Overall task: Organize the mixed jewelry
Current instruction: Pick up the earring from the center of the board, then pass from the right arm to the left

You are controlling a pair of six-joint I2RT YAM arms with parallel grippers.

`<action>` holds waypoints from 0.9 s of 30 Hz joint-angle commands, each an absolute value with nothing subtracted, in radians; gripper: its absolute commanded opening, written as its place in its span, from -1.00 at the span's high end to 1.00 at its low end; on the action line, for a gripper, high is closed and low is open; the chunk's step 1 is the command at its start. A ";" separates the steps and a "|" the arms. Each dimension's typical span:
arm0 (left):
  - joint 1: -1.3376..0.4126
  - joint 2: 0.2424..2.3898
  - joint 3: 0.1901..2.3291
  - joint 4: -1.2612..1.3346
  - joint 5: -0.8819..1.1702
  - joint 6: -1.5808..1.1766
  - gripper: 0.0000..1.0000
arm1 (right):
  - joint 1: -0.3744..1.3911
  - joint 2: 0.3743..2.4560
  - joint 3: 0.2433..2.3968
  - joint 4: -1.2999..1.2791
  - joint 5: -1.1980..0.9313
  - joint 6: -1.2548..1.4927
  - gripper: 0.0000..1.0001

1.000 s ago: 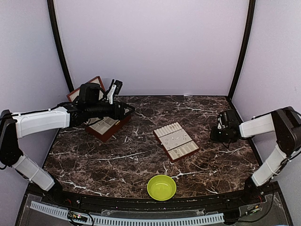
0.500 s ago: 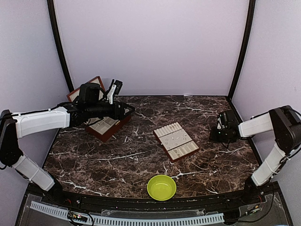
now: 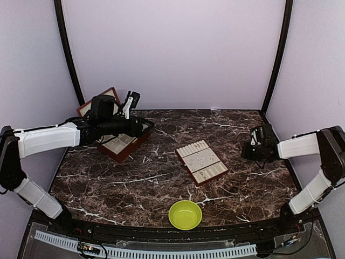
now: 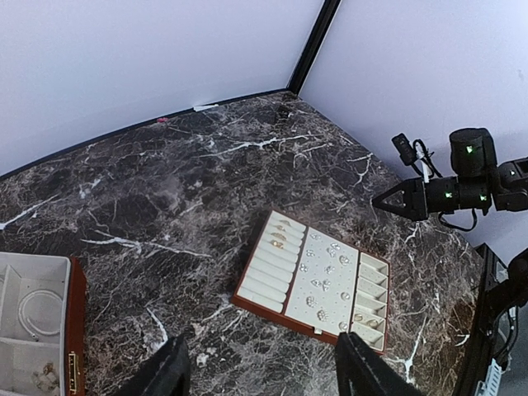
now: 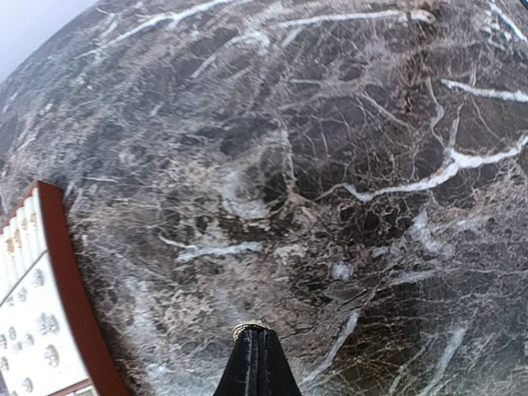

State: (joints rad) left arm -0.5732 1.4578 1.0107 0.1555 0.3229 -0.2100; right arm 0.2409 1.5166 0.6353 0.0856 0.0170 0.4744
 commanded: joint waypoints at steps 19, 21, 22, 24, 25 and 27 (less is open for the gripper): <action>-0.571 1.348 0.796 0.608 0.360 -0.332 -0.28 | 0.240 1.189 0.488 0.248 -0.292 0.390 1.00; -0.572 1.352 0.776 0.667 0.369 -0.360 -0.29 | 0.248 1.170 0.478 0.266 -0.320 0.390 1.00; -0.574 1.353 0.770 0.684 0.368 -0.363 -0.29 | 0.254 1.163 0.478 0.271 -0.332 0.392 1.00; -0.584 1.348 0.769 0.685 0.357 -0.360 -0.29 | 0.270 1.151 0.479 0.276 -0.352 0.392 1.00; -0.592 1.341 0.770 0.681 0.347 -0.351 -0.29 | 0.282 1.144 0.480 0.283 -0.362 0.391 1.00; -0.613 1.325 0.775 0.672 0.327 -0.329 -0.29 | 0.308 1.135 0.482 0.298 -0.372 0.392 1.00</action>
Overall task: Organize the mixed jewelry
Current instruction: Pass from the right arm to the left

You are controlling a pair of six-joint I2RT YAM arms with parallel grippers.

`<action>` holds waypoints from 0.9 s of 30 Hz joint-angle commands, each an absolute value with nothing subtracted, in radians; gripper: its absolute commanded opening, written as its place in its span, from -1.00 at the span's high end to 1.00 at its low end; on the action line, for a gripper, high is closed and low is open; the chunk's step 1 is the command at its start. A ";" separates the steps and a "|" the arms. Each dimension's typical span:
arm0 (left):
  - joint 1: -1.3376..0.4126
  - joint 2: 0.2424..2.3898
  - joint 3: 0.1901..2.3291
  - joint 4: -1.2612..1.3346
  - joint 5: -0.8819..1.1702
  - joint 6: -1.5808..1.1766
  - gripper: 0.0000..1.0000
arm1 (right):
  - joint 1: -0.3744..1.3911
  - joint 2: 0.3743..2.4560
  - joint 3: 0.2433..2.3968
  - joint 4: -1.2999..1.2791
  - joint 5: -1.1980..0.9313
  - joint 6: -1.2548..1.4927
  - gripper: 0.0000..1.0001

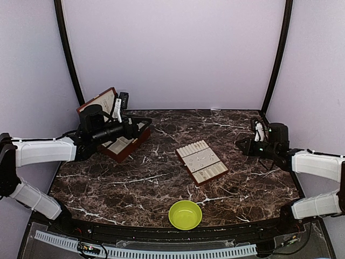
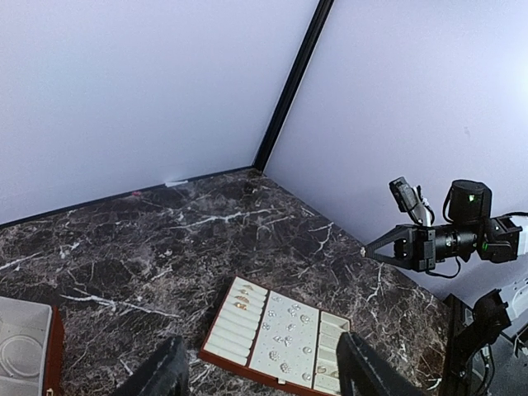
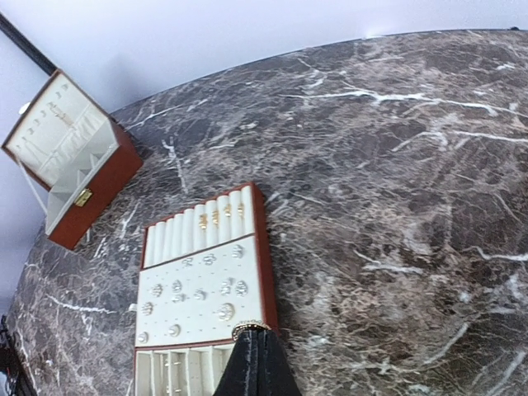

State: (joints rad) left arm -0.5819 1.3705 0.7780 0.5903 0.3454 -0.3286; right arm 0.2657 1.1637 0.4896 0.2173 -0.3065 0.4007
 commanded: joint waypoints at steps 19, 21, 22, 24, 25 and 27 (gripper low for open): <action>-0.813 1.472 0.866 0.778 0.342 -0.358 -0.32 | 0.579 1.234 0.548 0.606 -0.406 0.484 1.00; -0.823 1.493 0.872 0.795 0.350 -0.371 -0.32 | 0.603 1.263 0.558 0.639 -0.411 0.492 1.00; -0.825 1.507 0.875 0.799 0.358 -0.373 -0.32 | 0.613 1.277 0.566 0.651 -0.415 0.494 1.00; -0.836 1.526 0.884 0.805 0.376 -0.371 -0.32 | 0.631 1.300 0.581 0.664 -0.428 0.494 1.00; -0.840 1.531 0.889 0.808 0.383 -0.367 -0.32 | 0.637 1.308 0.587 0.671 -0.436 0.495 1.00; -0.844 1.546 0.896 0.819 0.408 -0.368 -0.33 | 0.646 1.311 0.594 0.685 -0.456 0.493 1.00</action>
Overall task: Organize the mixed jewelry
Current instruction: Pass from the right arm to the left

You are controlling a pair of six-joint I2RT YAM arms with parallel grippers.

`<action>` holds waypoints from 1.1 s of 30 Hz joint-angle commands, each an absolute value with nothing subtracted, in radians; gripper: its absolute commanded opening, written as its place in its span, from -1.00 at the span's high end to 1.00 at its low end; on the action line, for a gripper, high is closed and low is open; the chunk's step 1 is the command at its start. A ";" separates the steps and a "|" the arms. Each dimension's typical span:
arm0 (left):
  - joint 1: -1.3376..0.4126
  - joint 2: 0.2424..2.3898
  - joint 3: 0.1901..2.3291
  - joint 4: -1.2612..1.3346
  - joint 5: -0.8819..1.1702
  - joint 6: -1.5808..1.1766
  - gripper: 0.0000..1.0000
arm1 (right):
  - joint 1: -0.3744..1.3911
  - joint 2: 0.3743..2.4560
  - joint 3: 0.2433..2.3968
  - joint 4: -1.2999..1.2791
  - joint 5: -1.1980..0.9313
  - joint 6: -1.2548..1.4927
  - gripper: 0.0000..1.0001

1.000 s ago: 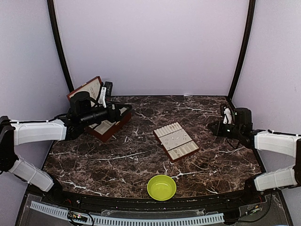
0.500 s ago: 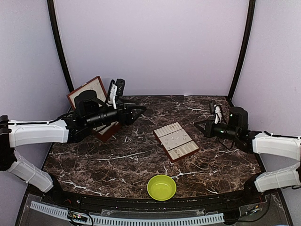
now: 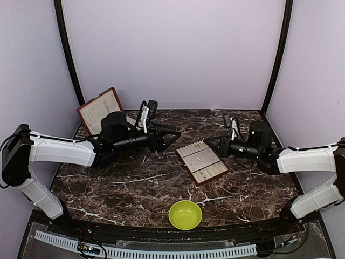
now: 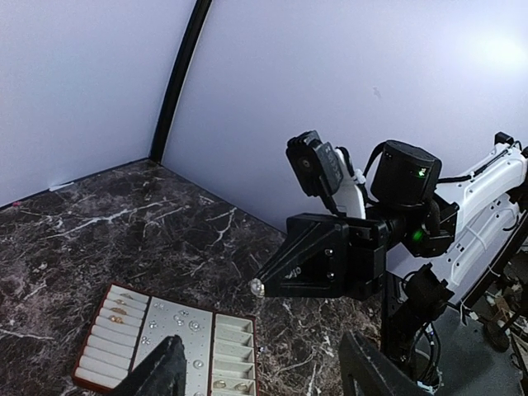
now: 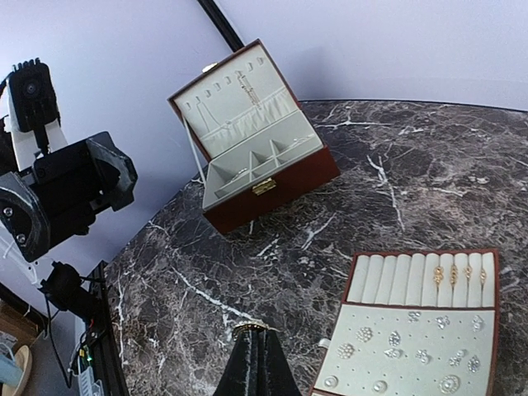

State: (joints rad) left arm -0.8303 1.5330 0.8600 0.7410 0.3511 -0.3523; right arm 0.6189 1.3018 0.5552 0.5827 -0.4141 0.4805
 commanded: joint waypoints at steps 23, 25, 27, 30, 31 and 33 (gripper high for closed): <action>-0.881 1.704 1.039 0.850 0.687 -0.383 -0.24 | 0.660 1.280 0.682 0.637 -0.759 0.481 1.00; -0.886 1.712 1.049 0.836 0.700 -0.378 -0.18 | 0.660 1.282 0.689 0.636 -0.782 0.485 1.00; -0.890 1.717 1.059 0.823 0.713 -0.373 -0.13 | 0.660 1.284 0.697 0.632 -0.804 0.489 1.00; -0.894 1.720 1.068 0.815 0.721 -0.370 -0.01 | 0.661 1.282 0.702 0.624 -0.820 0.490 1.00; -0.894 1.723 1.069 0.814 0.722 -0.369 0.04 | 0.661 1.282 0.702 0.620 -0.823 0.489 1.00; -0.896 1.726 1.074 0.812 0.725 -0.368 0.11 | 0.661 1.282 0.704 0.615 -0.832 0.488 1.00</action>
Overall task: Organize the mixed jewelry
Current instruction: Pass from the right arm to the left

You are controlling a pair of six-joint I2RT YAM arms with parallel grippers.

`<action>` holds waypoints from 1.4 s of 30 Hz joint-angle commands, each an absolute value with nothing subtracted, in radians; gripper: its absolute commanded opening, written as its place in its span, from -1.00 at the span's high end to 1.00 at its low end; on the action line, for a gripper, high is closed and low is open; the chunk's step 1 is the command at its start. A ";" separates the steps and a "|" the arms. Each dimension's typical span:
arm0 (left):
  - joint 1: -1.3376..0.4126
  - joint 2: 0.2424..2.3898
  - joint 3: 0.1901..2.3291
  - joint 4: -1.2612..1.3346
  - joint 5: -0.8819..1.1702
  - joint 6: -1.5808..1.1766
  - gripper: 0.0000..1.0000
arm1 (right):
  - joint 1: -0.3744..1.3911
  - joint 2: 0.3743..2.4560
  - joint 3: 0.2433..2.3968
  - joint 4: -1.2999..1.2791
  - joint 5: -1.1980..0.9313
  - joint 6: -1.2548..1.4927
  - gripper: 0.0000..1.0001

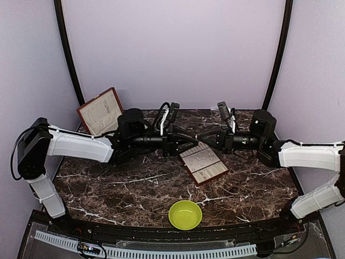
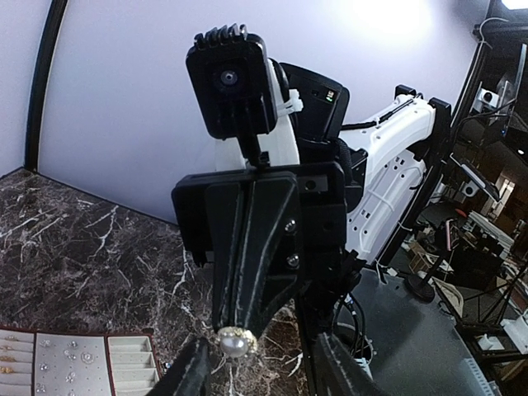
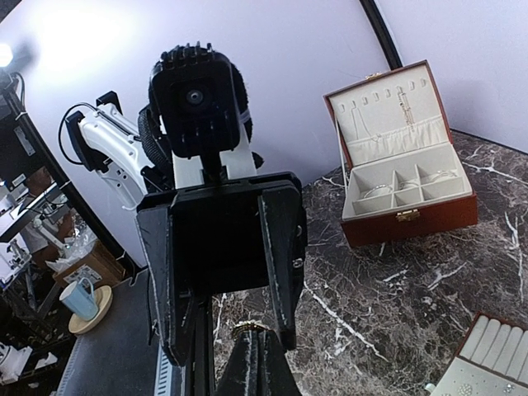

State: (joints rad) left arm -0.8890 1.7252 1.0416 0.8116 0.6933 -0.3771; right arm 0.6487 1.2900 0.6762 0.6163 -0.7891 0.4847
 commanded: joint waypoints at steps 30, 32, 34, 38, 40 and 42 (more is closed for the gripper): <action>-0.906 1.737 1.072 0.858 0.748 -0.408 0.80 | 0.661 1.274 0.685 0.612 -0.813 0.498 1.00; -0.906 1.732 1.067 0.858 0.741 -0.408 0.80 | 0.661 1.273 0.681 0.612 -0.797 0.499 1.00; -0.906 1.724 1.060 0.854 0.720 -0.407 0.80 | 0.661 1.270 0.679 0.610 -0.776 0.498 1.00; -0.905 1.705 1.053 0.802 0.640 -0.394 0.80 | 0.660 1.260 0.662 0.608 -0.720 0.493 0.90; -0.905 1.693 1.054 0.762 0.598 -0.383 0.80 | 0.656 1.254 0.647 0.607 -0.686 0.493 0.78; -0.905 1.685 1.054 0.733 0.565 -0.370 0.80 | 0.648 1.247 0.634 0.613 -0.669 0.498 0.71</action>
